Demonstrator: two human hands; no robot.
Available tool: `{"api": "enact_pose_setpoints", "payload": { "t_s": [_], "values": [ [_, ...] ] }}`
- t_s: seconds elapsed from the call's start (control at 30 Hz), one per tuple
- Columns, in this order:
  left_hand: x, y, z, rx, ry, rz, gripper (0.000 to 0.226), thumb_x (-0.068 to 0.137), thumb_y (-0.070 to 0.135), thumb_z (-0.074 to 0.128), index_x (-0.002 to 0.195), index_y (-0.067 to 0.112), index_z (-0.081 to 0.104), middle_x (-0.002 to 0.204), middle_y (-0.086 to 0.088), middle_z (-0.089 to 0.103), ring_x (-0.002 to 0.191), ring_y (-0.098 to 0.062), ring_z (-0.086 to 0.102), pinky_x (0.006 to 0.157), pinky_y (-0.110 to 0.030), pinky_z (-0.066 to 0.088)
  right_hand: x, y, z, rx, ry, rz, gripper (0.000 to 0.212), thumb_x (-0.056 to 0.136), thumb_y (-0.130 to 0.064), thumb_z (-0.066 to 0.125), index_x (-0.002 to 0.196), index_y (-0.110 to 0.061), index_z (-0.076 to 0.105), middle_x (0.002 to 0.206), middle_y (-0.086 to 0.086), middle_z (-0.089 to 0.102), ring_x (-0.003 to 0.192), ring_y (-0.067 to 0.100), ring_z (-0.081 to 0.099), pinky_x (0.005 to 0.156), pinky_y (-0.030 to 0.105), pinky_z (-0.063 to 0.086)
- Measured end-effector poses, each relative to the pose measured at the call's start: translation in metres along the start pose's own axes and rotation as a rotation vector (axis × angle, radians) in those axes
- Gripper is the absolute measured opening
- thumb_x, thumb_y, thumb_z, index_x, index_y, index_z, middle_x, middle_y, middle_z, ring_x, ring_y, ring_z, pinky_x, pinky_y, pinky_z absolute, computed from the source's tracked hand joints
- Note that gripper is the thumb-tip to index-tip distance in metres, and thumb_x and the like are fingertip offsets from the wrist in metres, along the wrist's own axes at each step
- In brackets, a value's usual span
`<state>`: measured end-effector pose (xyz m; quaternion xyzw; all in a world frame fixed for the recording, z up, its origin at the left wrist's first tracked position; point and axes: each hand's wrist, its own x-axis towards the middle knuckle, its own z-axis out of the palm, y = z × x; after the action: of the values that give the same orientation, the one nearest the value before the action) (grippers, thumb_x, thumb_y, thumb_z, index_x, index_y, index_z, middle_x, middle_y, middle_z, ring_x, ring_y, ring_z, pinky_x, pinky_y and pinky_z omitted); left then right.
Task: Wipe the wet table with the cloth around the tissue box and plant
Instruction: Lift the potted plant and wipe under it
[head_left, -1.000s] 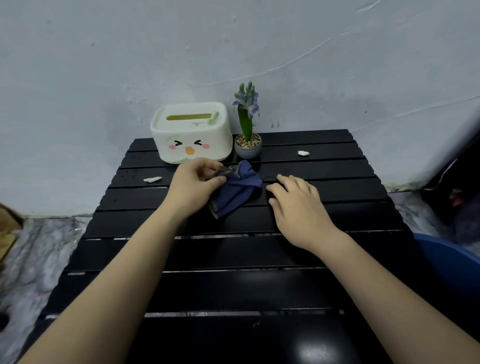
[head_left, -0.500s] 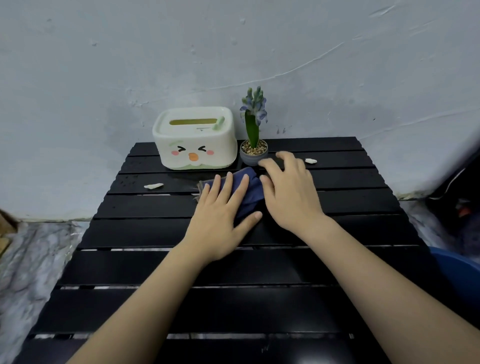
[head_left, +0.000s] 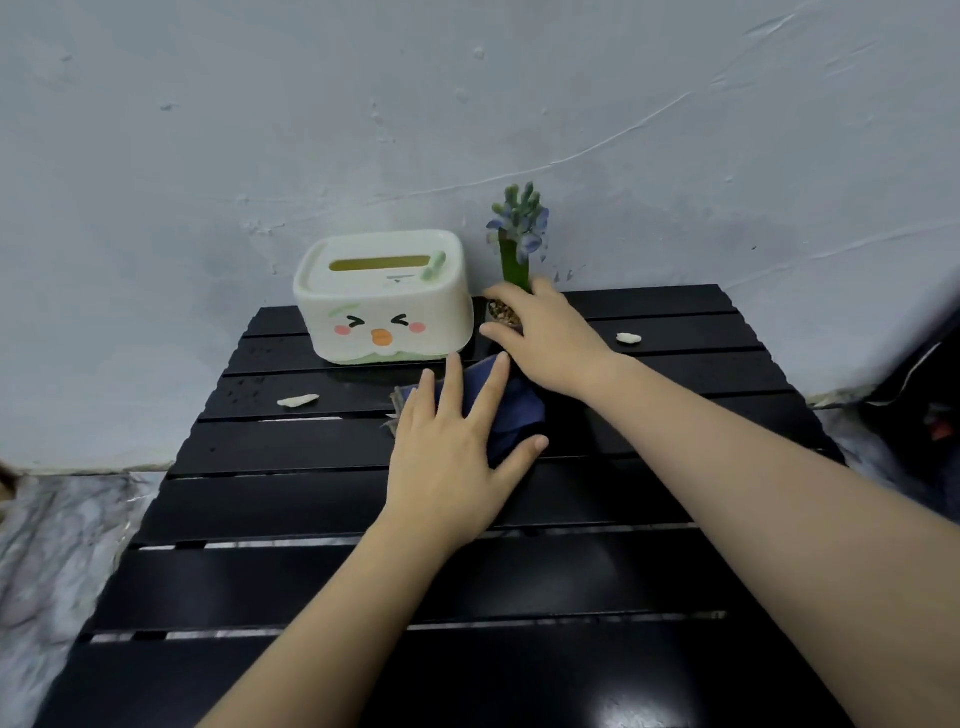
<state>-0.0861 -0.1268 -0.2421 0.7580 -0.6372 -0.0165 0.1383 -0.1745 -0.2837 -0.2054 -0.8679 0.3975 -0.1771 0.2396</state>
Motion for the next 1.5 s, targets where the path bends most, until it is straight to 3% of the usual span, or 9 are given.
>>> {"api": "enact_pose_setpoints", "payload": {
  "t_s": [0.37,0.43,0.53,0.63,0.77,1.03,1.27,1.4,1.5],
  "values": [
    [0.037,0.047,0.0,-0.432,-0.056,0.304,0.054,0.1,0.006,0.048,0.152,0.017,0.038,0.155,-0.01,0.041,0.144,-0.025,0.039,0.115,-0.041,0.037,-0.018,0.056,-0.086,-0.235,0.119,-0.022,0.044,0.096,-0.038,0.055,0.137,-0.019,0.05,0.127,0.017,0.045,0.118,0.038,0.048,0.101,0.046,0.042],
    [0.057,0.053,-0.006,-0.487,0.117,0.163,0.052,0.098,0.008,0.048,0.15,0.014,0.041,0.15,-0.016,0.046,0.133,-0.034,0.051,0.105,-0.044,0.046,-0.019,0.058,-0.097,-0.237,0.124,-0.026,0.045,0.096,-0.037,0.055,0.137,-0.019,0.05,0.128,0.016,0.045,0.118,0.037,0.048,0.102,0.045,0.042],
    [0.085,0.058,-0.009,-0.085,0.17,-0.031,0.048,0.103,0.028,0.041,0.148,0.014,0.037,0.142,-0.015,0.052,0.119,-0.039,0.052,0.083,-0.042,0.047,-0.019,0.058,-0.109,-0.215,0.128,-0.033,0.045,0.097,-0.038,0.053,0.138,-0.021,0.048,0.131,0.014,0.043,0.121,0.033,0.046,0.104,0.043,0.04],
    [0.1,0.058,0.015,0.142,-0.013,-0.051,0.065,0.102,0.052,0.028,0.154,0.012,0.024,0.16,-0.016,0.026,0.144,-0.037,0.026,0.111,-0.046,0.034,-0.016,0.06,-0.117,-0.207,0.109,-0.033,0.044,0.098,-0.038,0.052,0.138,-0.021,0.048,0.133,0.012,0.042,0.122,0.032,0.045,0.105,0.042,0.039],
    [0.127,0.06,0.042,-0.012,0.013,-0.054,0.058,0.106,0.033,0.029,0.154,0.001,0.02,0.159,-0.019,0.026,0.148,-0.032,0.022,0.121,-0.044,0.02,-0.012,0.074,-0.127,-0.187,0.118,-0.01,0.043,0.098,-0.037,0.052,0.138,-0.022,0.047,0.133,0.011,0.042,0.122,0.031,0.045,0.105,0.041,0.039],
    [0.154,0.116,0.042,-0.13,0.049,0.15,0.024,0.105,0.028,0.041,0.116,0.012,0.055,0.117,-0.007,0.063,0.103,-0.028,0.061,0.07,-0.033,0.034,-0.011,0.104,-0.145,-0.256,0.153,0.032,0.042,0.098,-0.036,0.053,0.137,-0.022,0.048,0.13,0.014,0.044,0.117,0.034,0.047,0.101,0.043,0.041],
    [0.114,0.145,0.032,-0.604,-0.111,0.488,0.037,0.102,0.036,0.048,0.13,0.017,0.061,0.114,-0.004,0.074,0.106,-0.024,0.068,0.092,-0.037,0.051,-0.009,0.109,-0.149,-0.26,0.134,0.025,0.04,0.098,-0.036,0.053,0.135,-0.021,0.049,0.13,0.014,0.044,0.116,0.034,0.047,0.102,0.045,0.04],
    [0.143,0.117,0.026,-0.614,0.157,0.153,0.032,0.103,0.032,0.049,0.13,0.018,0.059,0.116,-0.005,0.071,0.107,-0.026,0.065,0.088,-0.032,0.046,-0.008,0.108,-0.148,-0.242,0.136,0.013,0.04,0.097,-0.035,0.055,0.134,-0.021,0.051,0.129,0.014,0.044,0.117,0.034,0.048,0.103,0.043,0.039],
    [0.163,0.093,0.044,-0.245,0.062,0.017,0.045,0.105,0.034,0.038,0.146,0.014,0.038,0.141,-0.009,0.049,0.13,-0.028,0.046,0.101,-0.041,0.041,-0.007,0.107,-0.15,-0.221,0.138,0.004,0.04,0.097,-0.035,0.054,0.134,-0.021,0.05,0.13,0.013,0.044,0.116,0.032,0.048,0.103,0.041,0.04]
  ]
}}
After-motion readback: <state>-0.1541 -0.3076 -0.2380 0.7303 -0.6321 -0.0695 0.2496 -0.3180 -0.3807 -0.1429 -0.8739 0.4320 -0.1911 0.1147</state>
